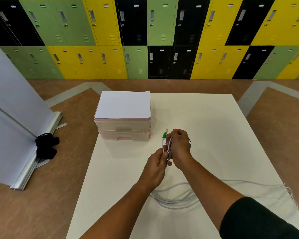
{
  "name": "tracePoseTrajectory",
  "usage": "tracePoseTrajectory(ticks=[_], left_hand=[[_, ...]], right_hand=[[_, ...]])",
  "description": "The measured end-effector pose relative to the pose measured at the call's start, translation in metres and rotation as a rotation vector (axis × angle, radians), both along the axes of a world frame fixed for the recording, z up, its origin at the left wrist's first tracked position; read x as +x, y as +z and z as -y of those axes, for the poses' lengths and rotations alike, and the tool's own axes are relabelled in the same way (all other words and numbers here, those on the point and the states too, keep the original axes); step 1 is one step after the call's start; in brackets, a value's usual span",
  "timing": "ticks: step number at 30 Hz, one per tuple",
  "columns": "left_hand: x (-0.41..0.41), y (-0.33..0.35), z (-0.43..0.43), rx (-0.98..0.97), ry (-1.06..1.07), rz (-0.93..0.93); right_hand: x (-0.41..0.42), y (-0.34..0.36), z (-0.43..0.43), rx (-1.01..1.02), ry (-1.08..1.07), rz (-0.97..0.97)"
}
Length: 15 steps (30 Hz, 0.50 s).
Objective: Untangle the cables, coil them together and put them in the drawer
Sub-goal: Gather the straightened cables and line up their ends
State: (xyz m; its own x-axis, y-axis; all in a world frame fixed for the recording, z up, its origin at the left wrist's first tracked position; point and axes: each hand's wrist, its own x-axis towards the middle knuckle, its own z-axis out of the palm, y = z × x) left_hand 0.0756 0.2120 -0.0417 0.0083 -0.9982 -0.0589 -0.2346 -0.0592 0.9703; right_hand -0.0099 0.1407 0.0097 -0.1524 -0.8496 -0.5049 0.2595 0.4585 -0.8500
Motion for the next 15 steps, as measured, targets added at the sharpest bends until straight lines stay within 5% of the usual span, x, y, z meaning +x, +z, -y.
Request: tracePoseTrajectory(ticks=[9,15], left_hand=[[0.000,0.002,0.006,0.063,-0.042,0.091],[0.001,0.005,0.011,0.092,-0.015,-0.019]], right_hand=[[-0.003,-0.003,0.002,-0.060,0.089,-0.044],[0.003,0.005,0.007,-0.079,0.081,0.019]])
